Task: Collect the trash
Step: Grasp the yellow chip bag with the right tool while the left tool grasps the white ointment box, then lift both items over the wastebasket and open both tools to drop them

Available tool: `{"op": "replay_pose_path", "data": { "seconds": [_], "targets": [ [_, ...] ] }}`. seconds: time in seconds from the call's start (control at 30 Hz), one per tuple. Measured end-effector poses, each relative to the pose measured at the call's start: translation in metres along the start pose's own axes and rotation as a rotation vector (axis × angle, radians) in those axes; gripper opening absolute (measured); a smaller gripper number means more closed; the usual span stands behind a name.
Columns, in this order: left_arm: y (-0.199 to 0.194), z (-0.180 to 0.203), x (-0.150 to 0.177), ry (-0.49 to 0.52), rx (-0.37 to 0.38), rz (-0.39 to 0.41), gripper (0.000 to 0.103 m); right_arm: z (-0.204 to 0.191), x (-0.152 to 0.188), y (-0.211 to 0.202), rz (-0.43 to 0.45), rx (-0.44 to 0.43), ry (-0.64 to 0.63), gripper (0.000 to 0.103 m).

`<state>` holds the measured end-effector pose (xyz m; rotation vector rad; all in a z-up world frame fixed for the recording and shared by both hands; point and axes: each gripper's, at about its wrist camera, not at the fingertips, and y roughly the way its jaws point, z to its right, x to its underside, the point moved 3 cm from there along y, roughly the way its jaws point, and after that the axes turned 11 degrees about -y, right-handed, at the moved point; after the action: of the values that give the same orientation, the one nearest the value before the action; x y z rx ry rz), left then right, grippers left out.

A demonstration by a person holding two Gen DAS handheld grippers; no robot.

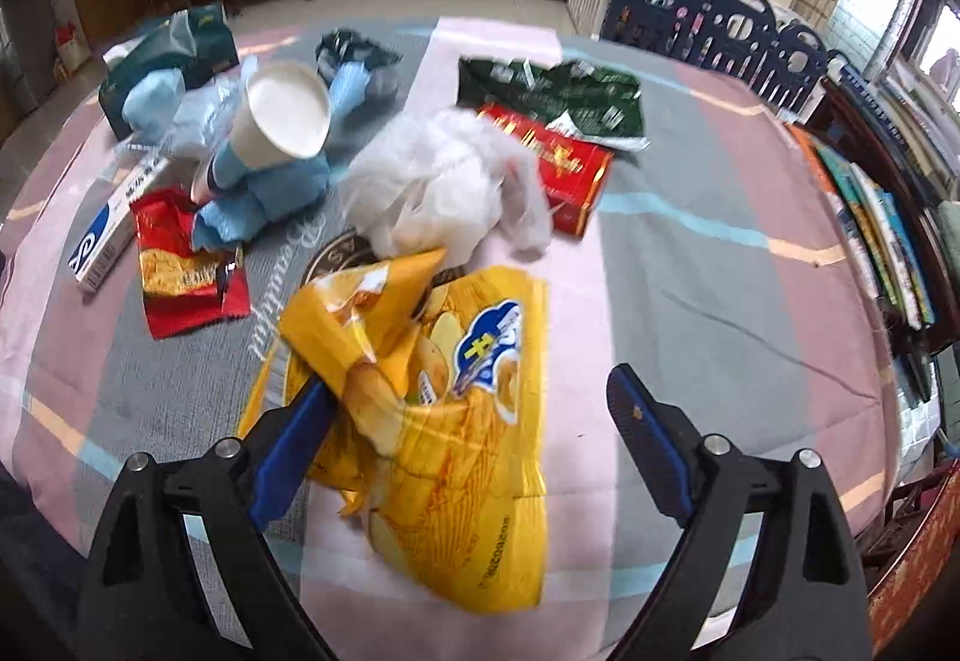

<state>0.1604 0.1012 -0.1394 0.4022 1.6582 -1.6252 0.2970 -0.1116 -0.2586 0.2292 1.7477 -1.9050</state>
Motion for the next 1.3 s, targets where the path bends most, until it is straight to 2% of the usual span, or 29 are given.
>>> {"op": "replay_pose_path", "data": {
  "seconds": [0.03,0.1,0.17,0.23,0.3,0.43,0.67,0.83,0.9,0.97,1.0,1.1,1.17,1.23,1.3],
  "targets": [
    [0.008,-0.002,-0.001,-0.008,0.005,-0.014,0.09,-0.001,0.002,0.003,-0.005,-0.025,0.013,0.088],
    [0.023,-0.008,-0.002,-0.027,0.006,-0.041,0.09,-0.003,0.006,0.005,-0.008,-0.083,0.041,0.072],
    [0.041,-0.015,-0.005,-0.057,-0.003,-0.065,0.09,-0.007,0.01,0.004,-0.013,-0.131,0.063,0.047],
    [0.061,-0.025,-0.01,-0.093,-0.013,-0.086,0.09,-0.012,0.012,-0.001,-0.005,-0.168,0.069,0.032],
    [0.085,-0.03,-0.017,-0.118,-0.026,-0.101,0.09,-0.016,0.015,-0.008,0.01,-0.19,0.06,0.024],
    [0.141,-0.018,-0.032,-0.082,-0.012,-0.156,0.09,-0.021,0.026,-0.033,0.038,-0.242,0.069,0.021],
    [0.231,0.028,-0.045,0.038,0.059,-0.282,0.09,-0.01,0.051,-0.076,0.079,-0.26,0.118,0.021],
    [0.269,0.043,-0.042,0.098,0.041,-0.335,0.09,0.002,0.068,-0.092,0.073,-0.25,0.149,0.021],
    [0.274,0.043,-0.042,0.102,0.047,-0.343,0.077,0.004,0.072,-0.097,0.077,-0.253,0.162,0.021],
    [0.276,0.041,-0.042,0.105,0.049,-0.351,0.052,0.006,0.074,-0.1,0.08,-0.259,0.172,0.021],
    [0.275,0.039,-0.042,0.105,0.048,-0.34,0.047,0.006,0.074,-0.102,0.083,-0.26,0.174,0.021],
    [0.266,0.029,-0.039,0.054,0.064,-0.345,0.046,0.007,0.075,-0.107,0.094,-0.266,0.181,0.021],
    [0.251,0.022,-0.035,0.035,0.049,-0.326,0.046,0.007,0.076,-0.112,0.104,-0.27,0.185,0.021],
    [0.228,0.017,-0.028,0.016,0.038,-0.318,0.046,0.007,0.078,-0.117,0.112,-0.27,0.188,0.021],
    [0.197,0.01,-0.017,-0.037,0.06,-0.313,0.046,0.007,0.081,-0.123,0.122,-0.274,0.192,0.021]
  ]
}}
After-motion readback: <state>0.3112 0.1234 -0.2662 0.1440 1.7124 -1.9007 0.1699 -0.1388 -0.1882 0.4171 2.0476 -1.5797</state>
